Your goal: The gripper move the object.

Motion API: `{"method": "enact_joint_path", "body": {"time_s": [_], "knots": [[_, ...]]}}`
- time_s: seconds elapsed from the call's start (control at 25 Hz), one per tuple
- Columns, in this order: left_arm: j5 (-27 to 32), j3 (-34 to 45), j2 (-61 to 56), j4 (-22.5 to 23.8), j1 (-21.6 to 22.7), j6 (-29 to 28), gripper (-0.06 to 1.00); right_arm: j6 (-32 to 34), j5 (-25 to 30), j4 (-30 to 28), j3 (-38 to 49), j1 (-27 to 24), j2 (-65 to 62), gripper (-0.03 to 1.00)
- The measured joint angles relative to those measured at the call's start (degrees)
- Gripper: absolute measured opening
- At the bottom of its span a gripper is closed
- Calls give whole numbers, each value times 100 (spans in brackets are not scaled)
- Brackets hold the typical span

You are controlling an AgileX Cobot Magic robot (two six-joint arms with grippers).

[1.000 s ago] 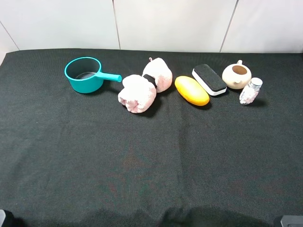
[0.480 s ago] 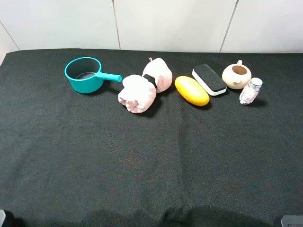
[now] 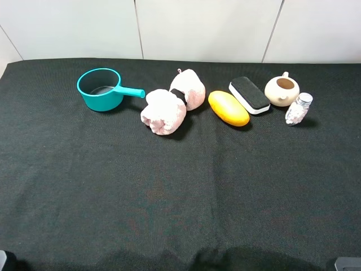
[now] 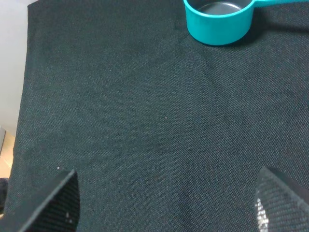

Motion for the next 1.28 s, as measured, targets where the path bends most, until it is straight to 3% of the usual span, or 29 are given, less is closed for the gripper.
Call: {"method": "enact_joint_path", "body": {"time_s": [0.44,0.92,1.28], "knots": [[0,0,0,0,0,0,79,7,-79,-336,296,797,-1823,69],[0,0,0,0,0,0,79,43,-98,-435,296,848,-2206,69],[0,0,0,0,0,0,79,443,-115,-584,296,848,-2212,69]]}}
